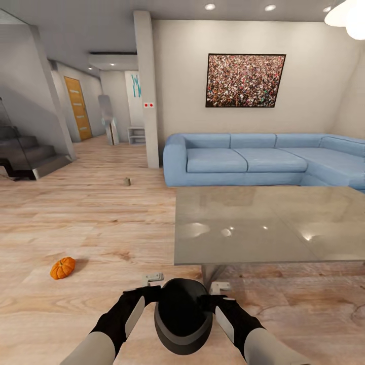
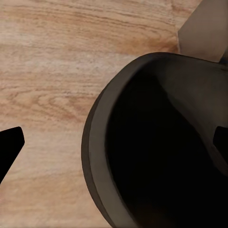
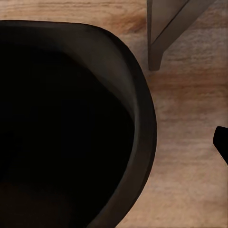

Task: Place each of the two pumpkins and all three candles from the living room inside a cabinet in the living room (use any cabinet), then make sure every cabinet is closed, and position the cauldron so it is next to a table in the living room.

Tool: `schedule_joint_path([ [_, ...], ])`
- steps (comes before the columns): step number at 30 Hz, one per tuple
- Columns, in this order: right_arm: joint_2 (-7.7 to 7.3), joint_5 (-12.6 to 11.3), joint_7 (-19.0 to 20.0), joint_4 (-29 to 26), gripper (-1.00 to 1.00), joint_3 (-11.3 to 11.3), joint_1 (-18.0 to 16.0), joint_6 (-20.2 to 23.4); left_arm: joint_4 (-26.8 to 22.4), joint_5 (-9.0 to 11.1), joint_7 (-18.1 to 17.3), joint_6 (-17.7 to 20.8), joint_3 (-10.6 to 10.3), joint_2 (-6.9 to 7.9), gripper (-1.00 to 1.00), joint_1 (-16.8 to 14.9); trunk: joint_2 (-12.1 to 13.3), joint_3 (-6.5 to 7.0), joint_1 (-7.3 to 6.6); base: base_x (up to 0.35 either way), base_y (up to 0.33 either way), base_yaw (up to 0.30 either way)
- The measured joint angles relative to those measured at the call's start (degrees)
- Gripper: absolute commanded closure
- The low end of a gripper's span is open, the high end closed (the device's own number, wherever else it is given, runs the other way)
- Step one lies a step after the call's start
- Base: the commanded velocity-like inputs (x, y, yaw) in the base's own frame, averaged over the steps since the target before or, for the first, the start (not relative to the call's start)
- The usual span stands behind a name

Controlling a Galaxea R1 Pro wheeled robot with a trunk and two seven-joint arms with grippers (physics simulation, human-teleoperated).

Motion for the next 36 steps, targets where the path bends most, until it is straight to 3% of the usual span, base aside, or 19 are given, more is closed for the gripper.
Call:
schedule_joint_path([
  [17, 0.0, -0.01, -0.08, 0.0, -1.0, 0.0, 0.0, 0.0, 0.0, 0.0, 0.03, 0.0, 0.0, 0.0, -1.0, 0.0, 0.0, 0.0, 0.01, -0.113, 0.0, 0.0],
  [36, 0.0, -0.01, -0.08, 0.0, -1.0, -0.01, 0.0, 0.0, 0.0, 0.0, 0.03, 0.0, 0.0, 0.0, -1.0, 0.0, 0.0, 0.0, 0.04, -0.322, 0.0, 0.0],
])
